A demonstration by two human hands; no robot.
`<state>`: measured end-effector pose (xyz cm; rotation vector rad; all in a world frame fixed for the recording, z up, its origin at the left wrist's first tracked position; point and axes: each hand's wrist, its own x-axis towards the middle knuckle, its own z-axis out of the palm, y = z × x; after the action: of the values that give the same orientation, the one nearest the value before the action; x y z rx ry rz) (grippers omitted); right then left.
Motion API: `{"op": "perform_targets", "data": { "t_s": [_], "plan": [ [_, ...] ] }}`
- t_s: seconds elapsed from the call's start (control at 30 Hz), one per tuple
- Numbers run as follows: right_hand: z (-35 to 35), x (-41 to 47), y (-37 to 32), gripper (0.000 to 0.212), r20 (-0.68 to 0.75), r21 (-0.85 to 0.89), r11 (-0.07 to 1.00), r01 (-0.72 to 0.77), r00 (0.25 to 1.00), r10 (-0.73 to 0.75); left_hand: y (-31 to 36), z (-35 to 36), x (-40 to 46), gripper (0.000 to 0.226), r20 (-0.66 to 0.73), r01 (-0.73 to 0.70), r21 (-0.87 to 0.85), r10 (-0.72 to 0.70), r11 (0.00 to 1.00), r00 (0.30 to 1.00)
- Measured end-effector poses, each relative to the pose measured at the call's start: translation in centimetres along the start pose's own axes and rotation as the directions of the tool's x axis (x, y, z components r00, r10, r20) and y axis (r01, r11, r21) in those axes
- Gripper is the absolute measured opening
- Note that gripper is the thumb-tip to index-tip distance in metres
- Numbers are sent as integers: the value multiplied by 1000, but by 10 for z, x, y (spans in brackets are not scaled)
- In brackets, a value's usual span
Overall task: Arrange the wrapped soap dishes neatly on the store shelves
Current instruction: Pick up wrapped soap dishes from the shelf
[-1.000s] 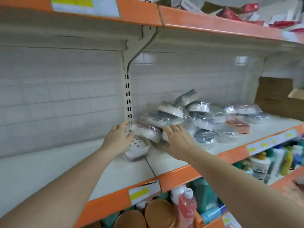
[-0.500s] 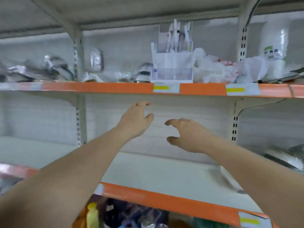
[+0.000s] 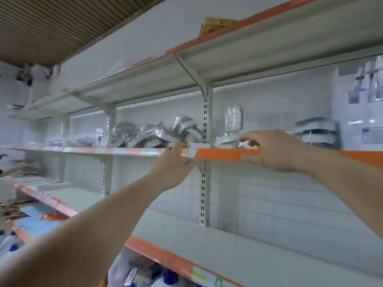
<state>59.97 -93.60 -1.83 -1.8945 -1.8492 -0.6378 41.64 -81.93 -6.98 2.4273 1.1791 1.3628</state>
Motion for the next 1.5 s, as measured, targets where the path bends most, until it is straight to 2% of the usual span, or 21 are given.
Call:
{"op": "perform_targets", "data": {
  "t_s": [0.1, 0.37, 0.63, 0.83, 1.0, 1.13, 1.23, 1.3, 1.37, 1.43, 1.5],
  "plan": [
    [8, 38, -15, 50, -17, -4, 1000, 7, 1000, -7, -35, -7, 25, 47, -36, 31, -6, -31, 1000, 999],
    [54, 151, -39, 49, -83, -20, 995, 94, 992, -95, -114, -9, 101, 48, -126, 63, 156, -44, 986, 991],
    [120, 268, -89, 54, -52, 28, 981, 191, 980, -190, -207, -27, 174, 57, -180, 170, 221, -132, 960, 975],
    [173, 342, -126, 62, -52, -26, 986, 163, 985, -164, -277, -28, 233, 69, -118, 146, 283, -117, 948, 986],
    [212, 412, -144, 74, -37, -150, 988, 23, 999, -29, -323, -20, 296, 82, -23, 48, 338, -42, 940, 999],
    [237, 459, -145, 96, -1, -237, 965, -112, 993, 115, -355, -11, 341, 83, 39, -59, 246, 51, 967, 998],
    [249, 473, -139, 94, 43, -179, 971, -158, 985, 168, -373, -4, 356, 78, 11, -113, 197, 113, 974, 994],
    [247, 472, -137, 85, 20, -158, 976, -150, 988, 155, -381, -1, 356, 71, -61, -130, 125, 139, 984, 988],
    [240, 466, -137, 77, -40, -122, 979, -160, 987, 157, -384, -2, 348, 60, -175, -127, -29, 120, 991, 977],
    [233, 458, -135, 68, -147, -98, 979, -181, 975, 166, -382, -4, 337, 56, -300, -154, -165, 99, 974, 949],
    [228, 448, -134, 65, -245, -81, 979, -186, 956, 161, -378, -9, 330, 57, -394, -231, -210, 134, 950, 909]
  ]
}}
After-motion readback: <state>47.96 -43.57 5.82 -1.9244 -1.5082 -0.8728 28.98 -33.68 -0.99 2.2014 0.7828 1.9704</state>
